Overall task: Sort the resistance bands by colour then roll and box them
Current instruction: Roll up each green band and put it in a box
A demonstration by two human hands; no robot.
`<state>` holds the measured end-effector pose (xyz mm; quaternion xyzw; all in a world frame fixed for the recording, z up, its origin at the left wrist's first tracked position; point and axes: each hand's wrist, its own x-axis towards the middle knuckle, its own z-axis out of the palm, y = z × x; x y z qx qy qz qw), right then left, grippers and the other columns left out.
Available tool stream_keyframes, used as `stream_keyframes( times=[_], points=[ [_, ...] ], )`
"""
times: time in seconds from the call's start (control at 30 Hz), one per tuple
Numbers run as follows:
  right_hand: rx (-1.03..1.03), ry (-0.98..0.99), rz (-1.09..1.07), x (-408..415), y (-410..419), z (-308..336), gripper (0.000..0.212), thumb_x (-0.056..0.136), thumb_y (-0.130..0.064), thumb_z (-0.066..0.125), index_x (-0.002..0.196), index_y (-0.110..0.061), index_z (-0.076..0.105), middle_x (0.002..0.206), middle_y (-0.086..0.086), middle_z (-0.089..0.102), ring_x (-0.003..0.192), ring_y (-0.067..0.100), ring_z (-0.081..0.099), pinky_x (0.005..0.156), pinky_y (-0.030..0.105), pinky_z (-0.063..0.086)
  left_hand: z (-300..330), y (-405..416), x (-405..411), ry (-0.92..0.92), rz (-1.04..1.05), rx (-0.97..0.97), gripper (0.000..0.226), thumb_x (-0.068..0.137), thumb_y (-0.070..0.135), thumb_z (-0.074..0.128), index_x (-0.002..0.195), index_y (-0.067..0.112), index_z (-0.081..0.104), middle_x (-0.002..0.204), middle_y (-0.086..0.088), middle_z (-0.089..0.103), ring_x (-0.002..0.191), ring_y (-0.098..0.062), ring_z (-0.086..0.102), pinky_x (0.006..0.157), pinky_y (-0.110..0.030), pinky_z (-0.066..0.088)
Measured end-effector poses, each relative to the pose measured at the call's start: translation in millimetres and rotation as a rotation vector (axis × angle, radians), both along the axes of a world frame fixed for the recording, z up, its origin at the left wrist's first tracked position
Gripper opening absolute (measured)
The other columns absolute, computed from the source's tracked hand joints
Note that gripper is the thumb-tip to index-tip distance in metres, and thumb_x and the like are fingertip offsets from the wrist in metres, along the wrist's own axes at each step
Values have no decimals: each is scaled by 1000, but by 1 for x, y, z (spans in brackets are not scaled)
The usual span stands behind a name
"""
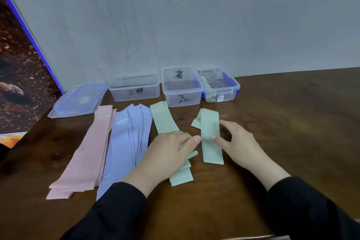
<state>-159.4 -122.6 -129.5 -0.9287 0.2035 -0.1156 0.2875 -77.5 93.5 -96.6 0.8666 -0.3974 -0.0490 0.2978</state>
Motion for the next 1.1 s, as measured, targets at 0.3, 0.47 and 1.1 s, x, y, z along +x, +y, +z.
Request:
stream_keyframes(
  times=[0.3,0.47,1.1],
  points=[
    [-78,8,481,-27,-4,-2,18,87,-56,69,98,-42,63,113,-25,52,118,1,44,103,27,38,-9,-27,-5,-233,-174,215,28,99,40,52,123,35,65,122,14,59,109,-6,52,103,-32,36],
    [-231,-66,482,-26,-6,-7,22,95,-54,53,97,-36,67,105,-25,57,107,0,51,97,34,44,-1,-33,-3,-180,-124,163,26,99,38,52,120,34,67,111,15,61,91,-3,53,95,-33,45],
    [844,-125,141,5,-5,30,31,100,-15,56,130,-20,59,104,4,78,99,21,75,92,45,60,74,-53,15,207,-72,-199,8,99,23,61,91,23,64,72,5,74,59,-6,67,50,-9,38]
  ],
)
